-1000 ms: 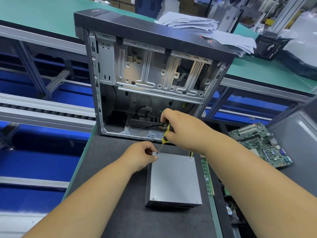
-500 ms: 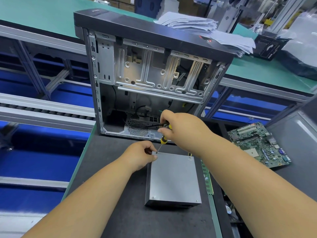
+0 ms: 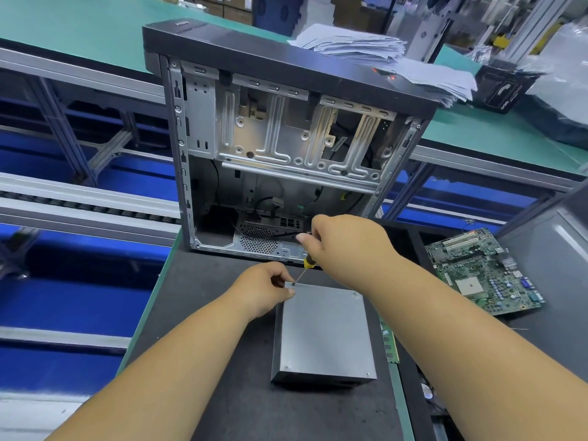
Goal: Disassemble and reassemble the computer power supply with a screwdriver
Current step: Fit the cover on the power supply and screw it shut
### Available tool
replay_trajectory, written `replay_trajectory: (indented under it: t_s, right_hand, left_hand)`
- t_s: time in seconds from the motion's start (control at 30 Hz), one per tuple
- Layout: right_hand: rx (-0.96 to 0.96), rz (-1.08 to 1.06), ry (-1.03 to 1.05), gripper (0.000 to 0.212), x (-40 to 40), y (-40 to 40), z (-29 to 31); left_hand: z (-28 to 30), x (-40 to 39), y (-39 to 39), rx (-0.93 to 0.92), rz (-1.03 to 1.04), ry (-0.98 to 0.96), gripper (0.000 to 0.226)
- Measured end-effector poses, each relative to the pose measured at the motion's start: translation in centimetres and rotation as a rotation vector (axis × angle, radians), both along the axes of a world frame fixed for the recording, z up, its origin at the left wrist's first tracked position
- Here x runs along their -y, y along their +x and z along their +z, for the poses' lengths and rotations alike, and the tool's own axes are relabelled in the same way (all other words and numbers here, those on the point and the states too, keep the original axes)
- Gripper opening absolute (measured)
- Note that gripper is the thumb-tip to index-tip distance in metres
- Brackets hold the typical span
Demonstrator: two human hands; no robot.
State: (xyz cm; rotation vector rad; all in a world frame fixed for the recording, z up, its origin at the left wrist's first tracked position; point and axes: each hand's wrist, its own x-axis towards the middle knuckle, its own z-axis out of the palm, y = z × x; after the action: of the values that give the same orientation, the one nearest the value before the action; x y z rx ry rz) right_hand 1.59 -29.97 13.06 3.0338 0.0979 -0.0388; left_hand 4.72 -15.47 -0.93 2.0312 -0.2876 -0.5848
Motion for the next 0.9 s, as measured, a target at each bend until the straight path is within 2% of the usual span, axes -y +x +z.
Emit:
replay_trajectory:
  t_s: [0.1,0.17,0.33,0.47,0.53,0.63,0.73,0.83,0.9]
  right_hand:
    - [-0.093,0.043,0.226,0.013,-0.1,-0.2,0.6]
    - [-0.105,0.091,0.272,0.015,-0.2,-0.2,1.0]
    - [0.000,0.033,0.000,0.030,-0.2,0.1,0.1]
    - [-0.015,0.044,0.175,0.018,-0.2,-0.1,0.0]
    - [-0.034,0.054,0.223,0.019,0.0,0.0,0.4]
    - [-0.001,0.040,0.120,0.019,0.1,0.2,0.3]
    - [0.000,-0.001,-0.019,0.029,0.1,0.3,-0.3]
    - [-0.023,0.020,0.114,0.020,0.0,0.3,-0.2]
    - [-0.035,0.067,0.196,0.021,0.1,0.4,0.2]
  left_hand:
    - [-0.1,0.0,0.0,0.001,0.004,0.004,0.018]
    - [0.0,0.1,0.0,0.006,0.005,0.013,0.019]
    - [-0.2,0.1,0.0,-0.001,0.012,-0.001,0.018]
    - [-0.2,0.1,0.0,0.004,0.009,-0.004,0.018]
    - [-0.2,0.1,0.0,0.005,0.007,-0.005,0.018]
    - [-0.3,0.1,0.1,0.003,0.011,-0.006,0.018]
    - [-0.3,0.1,0.1,-0.004,0.011,-0.013,0.017]
    - [-0.4,0.0,0.1,-0.003,0.002,-0.018,0.016]
    - [-0.4,0.1,0.1,0.005,0.004,-0.012,0.016]
